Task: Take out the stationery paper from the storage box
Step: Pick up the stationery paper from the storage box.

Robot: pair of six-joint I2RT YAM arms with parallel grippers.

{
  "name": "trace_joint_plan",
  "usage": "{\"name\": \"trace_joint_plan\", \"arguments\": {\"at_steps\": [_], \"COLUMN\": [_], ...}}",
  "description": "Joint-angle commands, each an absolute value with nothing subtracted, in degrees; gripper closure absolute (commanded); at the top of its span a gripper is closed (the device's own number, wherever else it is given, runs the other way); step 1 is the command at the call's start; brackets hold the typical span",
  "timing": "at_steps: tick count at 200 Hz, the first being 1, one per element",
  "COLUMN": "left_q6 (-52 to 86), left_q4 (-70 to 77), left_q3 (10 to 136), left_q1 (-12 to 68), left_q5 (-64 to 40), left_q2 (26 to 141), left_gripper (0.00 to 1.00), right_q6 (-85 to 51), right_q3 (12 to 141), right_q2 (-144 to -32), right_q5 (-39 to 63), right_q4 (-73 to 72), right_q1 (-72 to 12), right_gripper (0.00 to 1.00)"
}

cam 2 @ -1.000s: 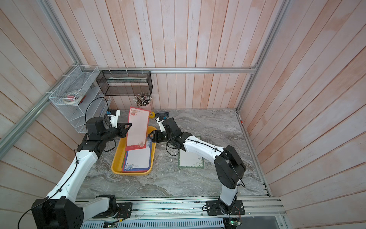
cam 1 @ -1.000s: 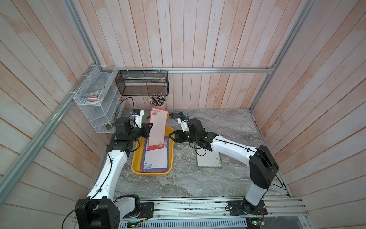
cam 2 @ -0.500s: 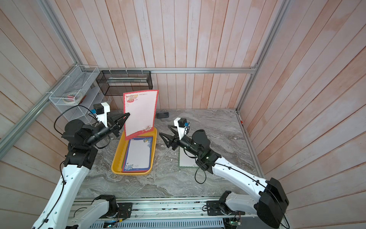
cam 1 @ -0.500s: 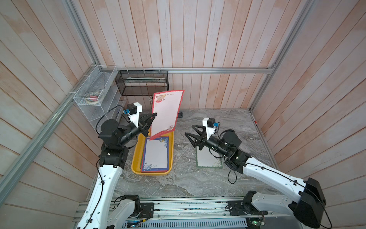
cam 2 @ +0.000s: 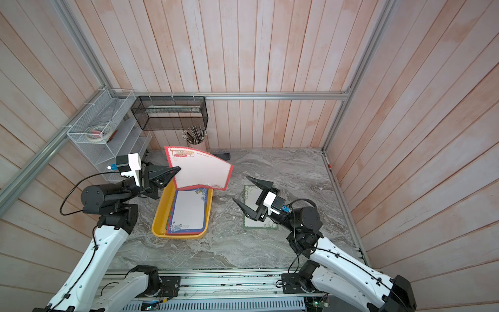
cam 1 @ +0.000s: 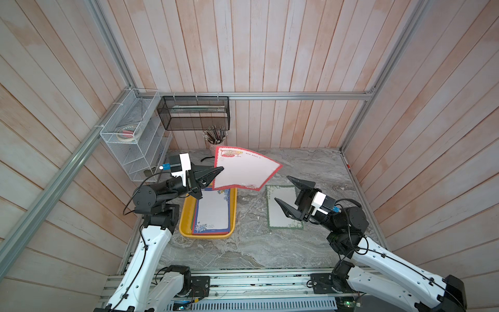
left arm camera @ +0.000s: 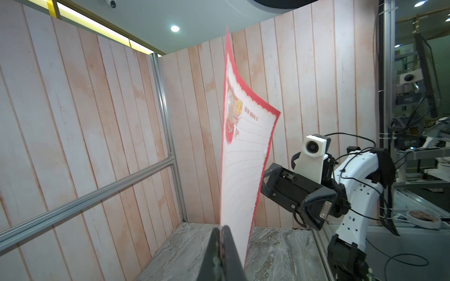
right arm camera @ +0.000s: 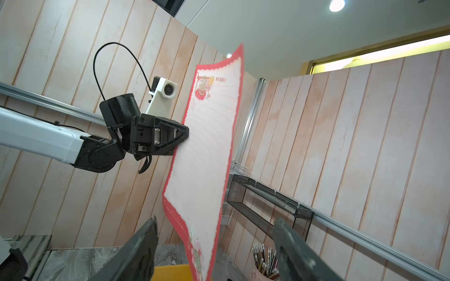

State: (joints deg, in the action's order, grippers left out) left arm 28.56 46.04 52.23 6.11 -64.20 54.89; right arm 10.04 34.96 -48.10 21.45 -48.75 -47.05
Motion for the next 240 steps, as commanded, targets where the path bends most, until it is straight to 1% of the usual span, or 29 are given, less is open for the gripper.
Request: {"name": "trace_joint_plan", "arguments": {"at_steps": [1, 26, 42, 102, 158, 240], "left_q6": [34.8, 41.0, 42.6, 41.1, 39.8, 39.8], "left_q4": [55.3, 63.7, 65.5, 64.4, 63.3, 63.2], "left_q3": [50.8, 48.6, 47.8, 45.6, 45.0, 44.6], "left_q1": [6.9, 7.1, 7.2, 7.6, 8.2, 10.1], "left_q5": [-66.1, -66.1, -66.2, -65.8, -65.4, -65.2], "left_q2": [54.4, 55.0, 54.9, 52.8, 52.3, 53.0], "left_gripper": [1.00, 1.00, 1.00, 1.00, 1.00, 1.00], "right_q6": [11.6, 10.4, 8.9, 4.4, 2.5, 5.0], "right_q3": [37.4, 40.3, 41.4, 45.3, 47.1, 48.8], "right_q2": [-48.4, -50.8, -52.6, -58.8, -61.6, -63.7], "right_q5": [25.3, 28.1, 29.8, 33.3, 35.3, 36.2], "right_q4": [-50.0, -48.9, -49.9, -51.6, -51.6, -48.8], "right_q1": [-46.9, -46.9, -46.9, -47.1, -47.4, -49.5], "right_gripper": [0.23, 0.23, 0.23, 0.28, 0.36, 0.41]}}
